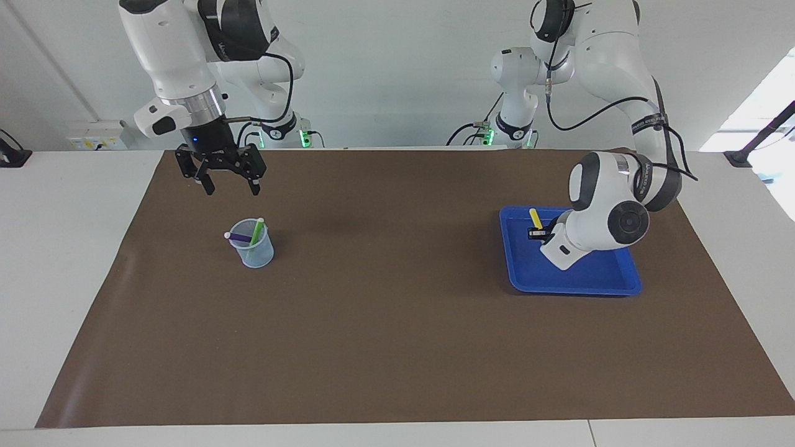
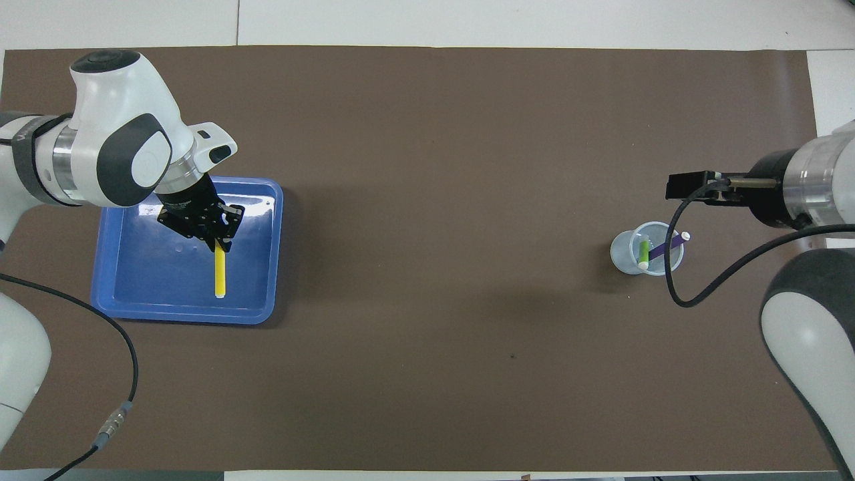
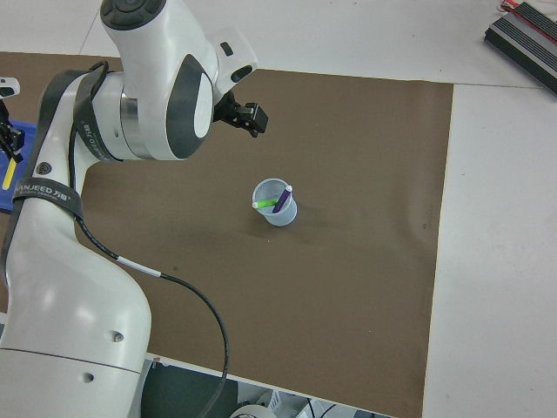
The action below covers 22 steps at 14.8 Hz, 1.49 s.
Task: Right arm passes pens to left for tray arrangement
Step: 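Place the yellow marker in the tray with the left gripper while the right gripper withdraws, then grasp the purple marker in the cup with the right gripper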
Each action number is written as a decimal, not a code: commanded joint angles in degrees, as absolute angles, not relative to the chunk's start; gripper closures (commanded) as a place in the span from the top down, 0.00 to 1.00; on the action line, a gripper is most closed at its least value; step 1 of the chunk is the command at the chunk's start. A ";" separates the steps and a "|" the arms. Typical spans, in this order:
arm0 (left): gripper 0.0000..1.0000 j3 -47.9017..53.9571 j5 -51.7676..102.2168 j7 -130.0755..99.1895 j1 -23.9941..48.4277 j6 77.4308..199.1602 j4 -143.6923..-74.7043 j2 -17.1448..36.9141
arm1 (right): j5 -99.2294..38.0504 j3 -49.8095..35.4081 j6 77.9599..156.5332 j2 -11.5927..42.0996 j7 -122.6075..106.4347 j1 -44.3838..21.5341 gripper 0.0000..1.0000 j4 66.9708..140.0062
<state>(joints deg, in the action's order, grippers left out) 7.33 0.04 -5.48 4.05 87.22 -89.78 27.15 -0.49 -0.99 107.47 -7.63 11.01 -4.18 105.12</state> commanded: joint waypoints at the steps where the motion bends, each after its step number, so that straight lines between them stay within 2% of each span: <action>1: 0.00 7.38 -1.32 -4.31 3.78 87.18 -88.94 28.21 | 0.97 -1.58 101.63 -5.37 10.11 -3.08 1.00 98.73; 4: 0.00 7.29 -1.23 -4.31 2.64 89.47 -91.23 27.77 | 0.97 -1.49 94.51 -2.03 10.02 -2.02 1.00 90.03; 6: 0.00 7.29 -1.32 -4.31 2.64 91.65 -92.80 27.60 | 0.97 -1.50 91.24 -0.88 10.02 -1.85 1.00 87.11; 9: 0.00 7.29 -2.11 -4.22 2.55 96.32 -97.72 26.02 | 1.67 -1.58 91.49 -0.70 9.49 -1.67 1.00 87.71; 12: 0.00 7.29 -2.46 -3.96 2.46 96.68 -98.61 25.75 | 1.76 -1.58 93.24 0.96 9.49 -1.93 1.00 88.32; 15: 0.00 7.29 -2.37 -3.08 2.37 97.03 -99.23 25.40 | 1.84 -1.67 96.67 1.32 9.58 -2.63 1.00 91.92; 16: 0.19 7.29 -2.37 -2.99 2.37 97.47 -99.58 25.31 | 2.19 -1.67 97.46 1.67 9.58 -2.72 1.00 93.33; 17: 0.66 7.29 -2.29 -2.99 2.37 97.99 -99.93 25.05 | 2.55 -1.76 98.51 1.50 9.41 -2.90 1.00 95.43; 18: 0.94 7.29 -2.29 -3.08 2.37 98.35 -100.37 25.05 | 2.81 -1.76 100.18 0.89 9.23 -2.99 1.00 98.32; 22: 0.94 7.21 -2.29 -3.08 2.29 98.44 -100.55 24.87 | 2.90 -1.67 108.35 -1.93 5.38 -1.33 1.00 109.14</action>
